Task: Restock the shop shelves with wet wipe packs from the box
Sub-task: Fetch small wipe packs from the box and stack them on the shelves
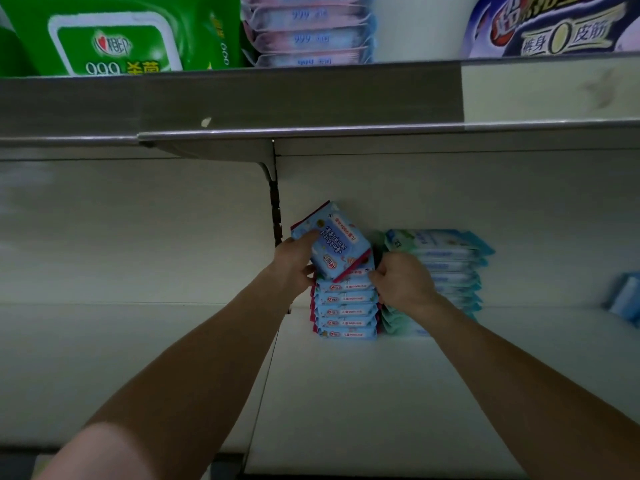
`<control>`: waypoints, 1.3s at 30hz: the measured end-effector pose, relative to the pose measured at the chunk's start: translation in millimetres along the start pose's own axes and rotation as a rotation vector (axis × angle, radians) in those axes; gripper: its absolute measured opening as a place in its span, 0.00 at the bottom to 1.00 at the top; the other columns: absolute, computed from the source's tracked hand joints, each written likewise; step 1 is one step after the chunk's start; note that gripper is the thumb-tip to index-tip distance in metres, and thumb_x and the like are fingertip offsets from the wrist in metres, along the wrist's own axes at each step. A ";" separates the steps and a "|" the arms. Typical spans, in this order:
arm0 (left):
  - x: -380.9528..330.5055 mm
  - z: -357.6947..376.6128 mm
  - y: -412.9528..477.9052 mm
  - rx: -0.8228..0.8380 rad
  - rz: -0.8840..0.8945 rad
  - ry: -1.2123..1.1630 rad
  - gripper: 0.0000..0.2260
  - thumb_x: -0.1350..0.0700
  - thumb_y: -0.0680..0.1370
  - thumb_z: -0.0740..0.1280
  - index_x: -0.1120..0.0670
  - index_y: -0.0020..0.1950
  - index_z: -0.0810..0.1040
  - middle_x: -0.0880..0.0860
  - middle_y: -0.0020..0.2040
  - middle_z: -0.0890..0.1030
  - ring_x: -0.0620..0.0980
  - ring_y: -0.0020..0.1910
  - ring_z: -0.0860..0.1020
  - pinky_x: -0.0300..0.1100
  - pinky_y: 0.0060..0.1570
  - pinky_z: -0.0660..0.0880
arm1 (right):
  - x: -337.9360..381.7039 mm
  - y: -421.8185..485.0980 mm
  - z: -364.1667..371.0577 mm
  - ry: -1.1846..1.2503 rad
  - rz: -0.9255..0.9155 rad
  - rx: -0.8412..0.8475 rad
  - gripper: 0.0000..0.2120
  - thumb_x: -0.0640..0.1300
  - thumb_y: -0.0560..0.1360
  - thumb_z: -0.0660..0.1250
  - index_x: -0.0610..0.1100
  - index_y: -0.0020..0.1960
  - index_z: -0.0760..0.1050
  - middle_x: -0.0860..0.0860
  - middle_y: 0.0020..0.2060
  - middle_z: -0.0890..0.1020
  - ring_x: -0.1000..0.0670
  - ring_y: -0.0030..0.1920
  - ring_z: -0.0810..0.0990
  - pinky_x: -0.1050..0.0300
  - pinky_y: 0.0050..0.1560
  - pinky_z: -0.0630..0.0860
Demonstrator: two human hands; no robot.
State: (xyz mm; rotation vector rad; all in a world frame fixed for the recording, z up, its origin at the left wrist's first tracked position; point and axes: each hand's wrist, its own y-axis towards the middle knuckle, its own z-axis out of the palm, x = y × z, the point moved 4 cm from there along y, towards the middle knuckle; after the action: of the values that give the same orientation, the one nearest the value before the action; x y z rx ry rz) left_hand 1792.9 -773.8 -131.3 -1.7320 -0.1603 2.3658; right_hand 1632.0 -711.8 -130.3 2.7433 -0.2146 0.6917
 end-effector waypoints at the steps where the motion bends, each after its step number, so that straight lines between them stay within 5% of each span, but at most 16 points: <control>1: 0.3 -0.7 0.6 -0.005 0.003 0.009 0.16 0.55 0.79 0.68 0.58 0.65 0.74 0.59 0.60 0.79 0.60 0.55 0.78 0.56 0.56 0.76 | -0.1 -1.3 -1.4 -0.070 -0.015 -0.025 0.15 0.47 0.80 0.61 0.42 0.37 0.68 0.44 0.40 0.78 0.45 0.43 0.77 0.58 0.37 0.67; 6: -8.0 -7.5 3.6 -0.051 0.070 0.107 0.13 0.55 0.78 0.69 0.56 0.61 0.75 0.57 0.59 0.80 0.54 0.54 0.79 0.47 0.51 0.74 | 12.8 -5.2 -1.7 -0.280 -0.200 -0.079 0.11 0.50 0.80 0.60 0.45 0.56 0.74 0.47 0.47 0.82 0.46 0.45 0.79 0.59 0.39 0.68; 11: -16.4 -10.9 -14.8 0.084 0.036 -0.058 0.08 0.57 0.82 0.60 0.58 0.58 0.74 0.59 0.52 0.82 0.55 0.41 0.82 0.48 0.37 0.79 | 7.1 5.2 3.4 -0.184 -0.129 0.075 0.10 0.47 0.79 0.61 0.46 0.48 0.79 0.47 0.42 0.81 0.47 0.43 0.78 0.59 0.39 0.69; 14: -19.2 -15.1 -24.9 0.183 -0.044 -0.081 0.12 0.54 0.82 0.55 0.59 0.50 0.76 0.58 0.36 0.84 0.54 0.30 0.83 0.43 0.29 0.80 | 5.6 15.1 -10.8 0.228 -0.043 0.093 0.14 0.42 0.79 0.59 0.41 0.37 0.75 0.41 0.35 0.80 0.47 0.35 0.75 0.58 0.35 0.68; 17: -18.8 -18.7 -30.7 0.218 -0.110 -0.019 0.14 0.53 0.80 0.55 0.59 0.45 0.75 0.57 0.30 0.82 0.51 0.25 0.80 0.38 0.24 0.78 | 11.9 11.4 -22.5 0.774 0.131 0.167 0.11 0.45 0.80 0.59 0.42 0.49 0.78 0.43 0.39 0.83 0.48 0.37 0.79 0.60 0.34 0.72; 20: -14.5 -16.2 -34.3 0.301 -0.181 0.047 0.13 0.53 0.78 0.58 0.60 0.46 0.77 0.58 0.35 0.83 0.52 0.28 0.81 0.39 0.28 0.79 | 25.1 4.5 -25.2 0.938 0.196 0.343 0.14 0.52 0.81 0.58 0.45 0.53 0.78 0.46 0.41 0.84 0.51 0.38 0.82 0.62 0.33 0.73; 27: -13.0 -15.2 -26.9 0.249 -0.223 0.321 0.12 0.50 0.79 0.64 0.59 0.48 0.79 0.56 0.39 0.84 0.49 0.32 0.82 0.38 0.31 0.79 | 24.2 2.6 -28.1 0.935 0.166 0.304 0.06 0.44 0.77 0.67 0.41 0.48 0.78 0.46 0.38 0.84 0.52 0.33 0.82 0.63 0.30 0.77; 32: -18.8 -17.0 -28.9 0.205 -0.282 0.309 0.11 0.53 0.78 0.67 0.60 0.52 0.75 0.58 0.39 0.82 0.51 0.32 0.82 0.39 0.28 0.79 | 13.9 5.5 -27.4 0.998 0.194 0.178 0.05 0.42 0.78 0.66 0.39 0.48 0.76 0.43 0.41 0.82 0.50 0.36 0.82 0.62 0.33 0.81; 35: -23.2 -7.5 -31.1 0.253 -0.193 0.244 0.08 0.63 0.77 0.67 0.61 0.56 0.73 0.59 0.46 0.81 0.52 0.38 0.83 0.41 0.31 0.80 | 12.1 7.4 -30.9 0.915 0.178 0.173 0.10 0.42 0.78 0.66 0.39 0.56 0.71 0.43 0.44 0.80 0.49 0.35 0.82 0.61 0.33 0.81; 39: -24.0 0.4 -25.2 0.116 -0.004 0.379 0.04 0.67 0.77 0.67 0.62 0.51 0.74 0.58 0.47 0.79 0.51 0.42 0.80 0.40 0.32 0.81 | 12.6 10.8 -31.2 0.675 0.091 0.169 0.12 0.43 0.78 0.66 0.43 0.59 0.68 0.46 0.45 0.79 0.47 0.38 0.83 0.54 0.39 0.82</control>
State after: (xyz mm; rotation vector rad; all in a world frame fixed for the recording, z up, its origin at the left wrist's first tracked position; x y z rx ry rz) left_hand 1802.0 -754.7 -103.7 -2.0734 0.0320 1.9534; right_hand 1627.0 -712.8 -95.3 2.4778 -0.1275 1.6635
